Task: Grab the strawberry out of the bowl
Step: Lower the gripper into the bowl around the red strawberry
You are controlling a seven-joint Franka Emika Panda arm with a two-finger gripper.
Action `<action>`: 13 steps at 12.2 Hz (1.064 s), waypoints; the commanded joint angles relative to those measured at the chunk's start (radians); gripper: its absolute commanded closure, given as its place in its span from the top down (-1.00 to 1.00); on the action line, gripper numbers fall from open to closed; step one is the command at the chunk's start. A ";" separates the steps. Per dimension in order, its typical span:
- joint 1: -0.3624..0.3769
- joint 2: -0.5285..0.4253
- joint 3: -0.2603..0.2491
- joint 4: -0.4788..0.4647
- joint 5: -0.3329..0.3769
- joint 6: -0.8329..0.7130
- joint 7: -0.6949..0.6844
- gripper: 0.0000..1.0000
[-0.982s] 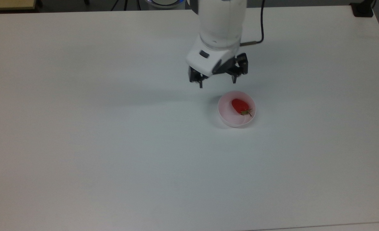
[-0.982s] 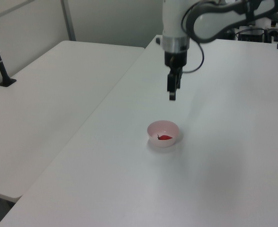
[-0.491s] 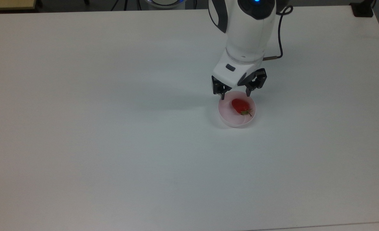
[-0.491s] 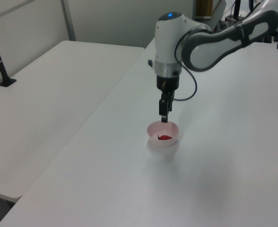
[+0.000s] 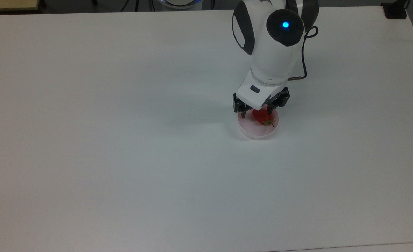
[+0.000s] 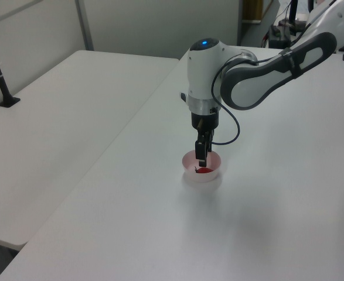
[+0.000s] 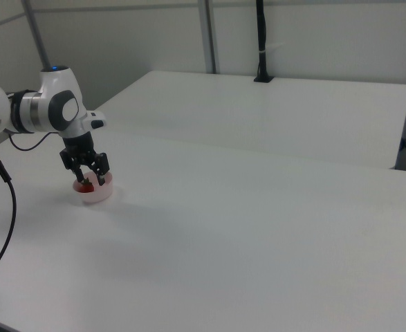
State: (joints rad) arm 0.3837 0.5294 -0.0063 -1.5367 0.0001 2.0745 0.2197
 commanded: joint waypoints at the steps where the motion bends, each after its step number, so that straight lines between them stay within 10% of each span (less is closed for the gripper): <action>1: 0.015 0.006 -0.011 -0.005 -0.014 0.021 0.024 0.57; 13: 0.018 0.041 -0.011 -0.005 -0.008 0.033 0.026 0.59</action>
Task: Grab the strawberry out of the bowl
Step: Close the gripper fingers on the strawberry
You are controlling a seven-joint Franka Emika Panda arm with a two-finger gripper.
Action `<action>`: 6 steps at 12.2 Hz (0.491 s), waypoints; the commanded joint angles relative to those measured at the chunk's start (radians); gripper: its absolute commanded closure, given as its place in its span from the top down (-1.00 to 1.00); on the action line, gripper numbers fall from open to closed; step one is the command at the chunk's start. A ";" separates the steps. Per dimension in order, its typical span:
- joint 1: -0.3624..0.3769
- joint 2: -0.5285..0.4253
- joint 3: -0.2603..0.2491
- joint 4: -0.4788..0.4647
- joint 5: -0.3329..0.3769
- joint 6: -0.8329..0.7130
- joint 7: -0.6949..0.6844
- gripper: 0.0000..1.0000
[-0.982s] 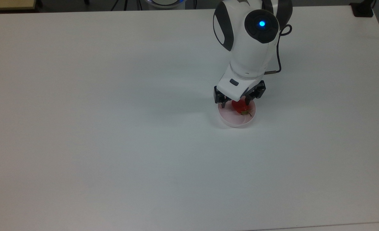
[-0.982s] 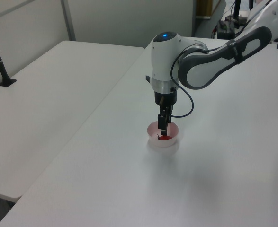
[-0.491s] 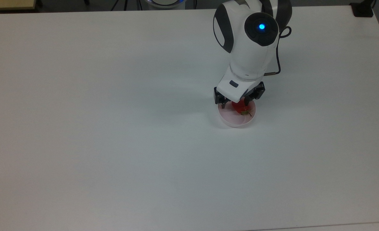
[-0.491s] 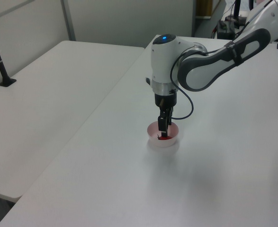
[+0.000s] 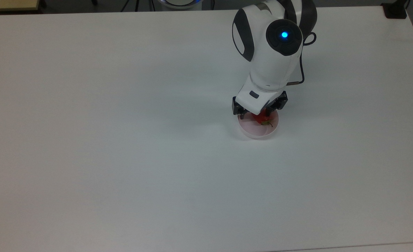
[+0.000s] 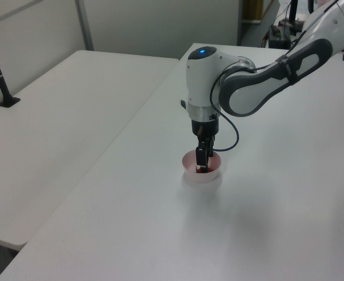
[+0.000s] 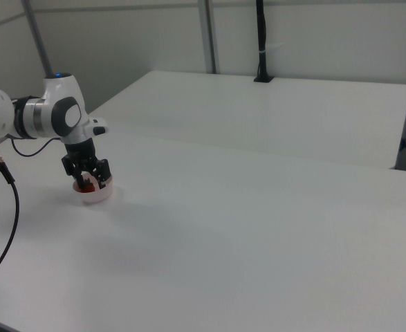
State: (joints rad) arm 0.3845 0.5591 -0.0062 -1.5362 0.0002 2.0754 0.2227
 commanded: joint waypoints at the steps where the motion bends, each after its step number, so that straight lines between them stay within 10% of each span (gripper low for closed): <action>1: 0.028 0.021 -0.011 -0.005 -0.012 0.047 0.023 0.59; 6: 0.028 0.005 -0.011 -0.004 -0.009 0.057 0.023 -0.28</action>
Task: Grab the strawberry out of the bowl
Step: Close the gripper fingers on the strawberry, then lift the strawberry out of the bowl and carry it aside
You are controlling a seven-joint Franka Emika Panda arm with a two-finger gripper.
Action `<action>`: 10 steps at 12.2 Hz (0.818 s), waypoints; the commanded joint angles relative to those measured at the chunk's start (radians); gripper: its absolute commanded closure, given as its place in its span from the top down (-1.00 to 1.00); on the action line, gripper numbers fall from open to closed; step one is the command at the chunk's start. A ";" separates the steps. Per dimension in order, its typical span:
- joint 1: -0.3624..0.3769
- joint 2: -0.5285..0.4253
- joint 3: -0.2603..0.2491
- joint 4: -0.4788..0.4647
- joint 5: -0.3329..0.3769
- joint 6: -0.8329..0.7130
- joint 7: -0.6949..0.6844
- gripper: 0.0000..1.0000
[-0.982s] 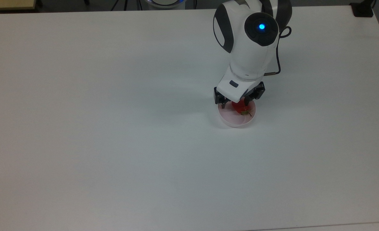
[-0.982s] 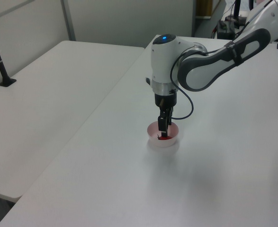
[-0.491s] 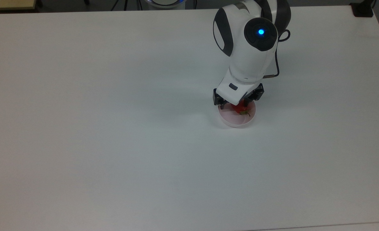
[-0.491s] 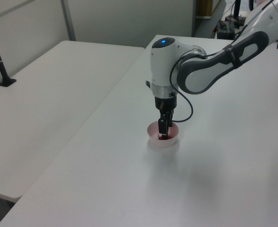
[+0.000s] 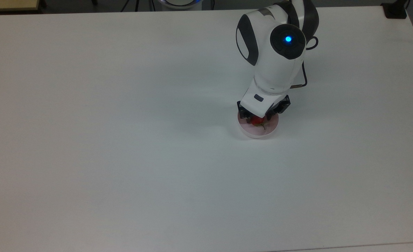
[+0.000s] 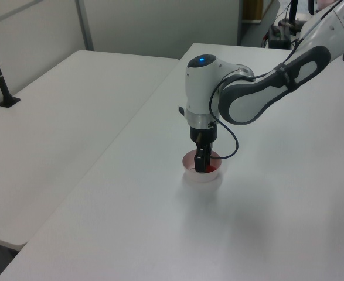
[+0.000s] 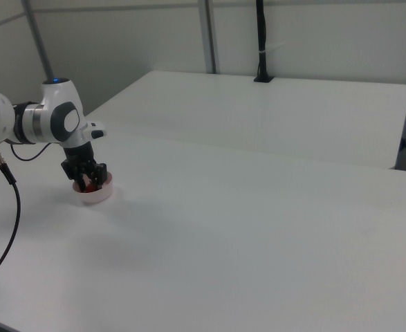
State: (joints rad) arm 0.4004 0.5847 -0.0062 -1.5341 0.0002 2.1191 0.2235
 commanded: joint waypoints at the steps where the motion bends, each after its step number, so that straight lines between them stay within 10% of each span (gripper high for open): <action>1: 0.009 -0.028 -0.011 0.003 -0.008 0.009 0.020 -0.29; 10: -0.144 -0.128 -0.028 0.020 -0.058 -0.133 -0.022 -0.31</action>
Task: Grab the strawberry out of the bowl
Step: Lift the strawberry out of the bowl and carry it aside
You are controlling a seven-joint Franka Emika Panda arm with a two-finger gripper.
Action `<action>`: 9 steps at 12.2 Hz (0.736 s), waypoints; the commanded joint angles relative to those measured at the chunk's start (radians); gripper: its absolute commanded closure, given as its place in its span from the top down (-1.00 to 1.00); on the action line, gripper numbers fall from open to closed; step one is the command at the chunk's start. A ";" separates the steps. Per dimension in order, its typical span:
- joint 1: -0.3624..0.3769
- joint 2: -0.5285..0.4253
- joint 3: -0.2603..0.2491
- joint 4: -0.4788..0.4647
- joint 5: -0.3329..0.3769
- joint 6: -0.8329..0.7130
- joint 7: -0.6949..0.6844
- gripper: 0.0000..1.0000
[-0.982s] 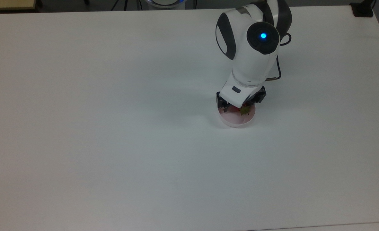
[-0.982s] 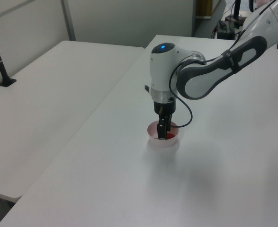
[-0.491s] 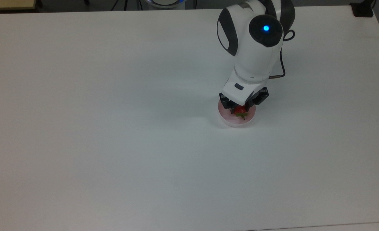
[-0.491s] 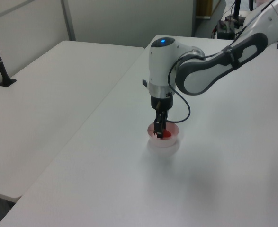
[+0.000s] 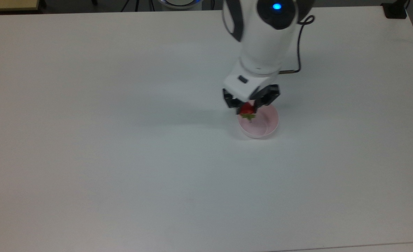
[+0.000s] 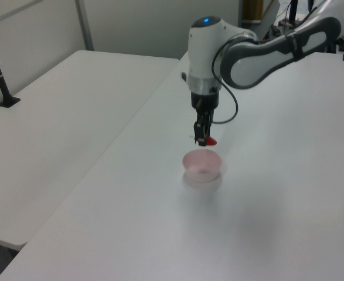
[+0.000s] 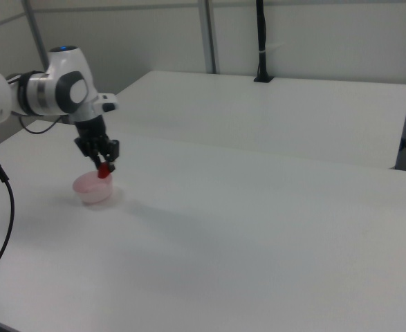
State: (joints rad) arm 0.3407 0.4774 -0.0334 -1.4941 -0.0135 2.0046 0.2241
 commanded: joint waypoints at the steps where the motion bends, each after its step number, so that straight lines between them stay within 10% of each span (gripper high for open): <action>1: -0.129 -0.019 -0.002 -0.020 -0.060 -0.018 -0.057 -0.31; 9: -0.285 0.029 -0.033 -0.069 -0.132 -0.003 -0.166 -0.13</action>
State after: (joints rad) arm 0.0559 0.5250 -0.0616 -1.5335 -0.1291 2.0041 0.0655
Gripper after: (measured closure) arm 0.564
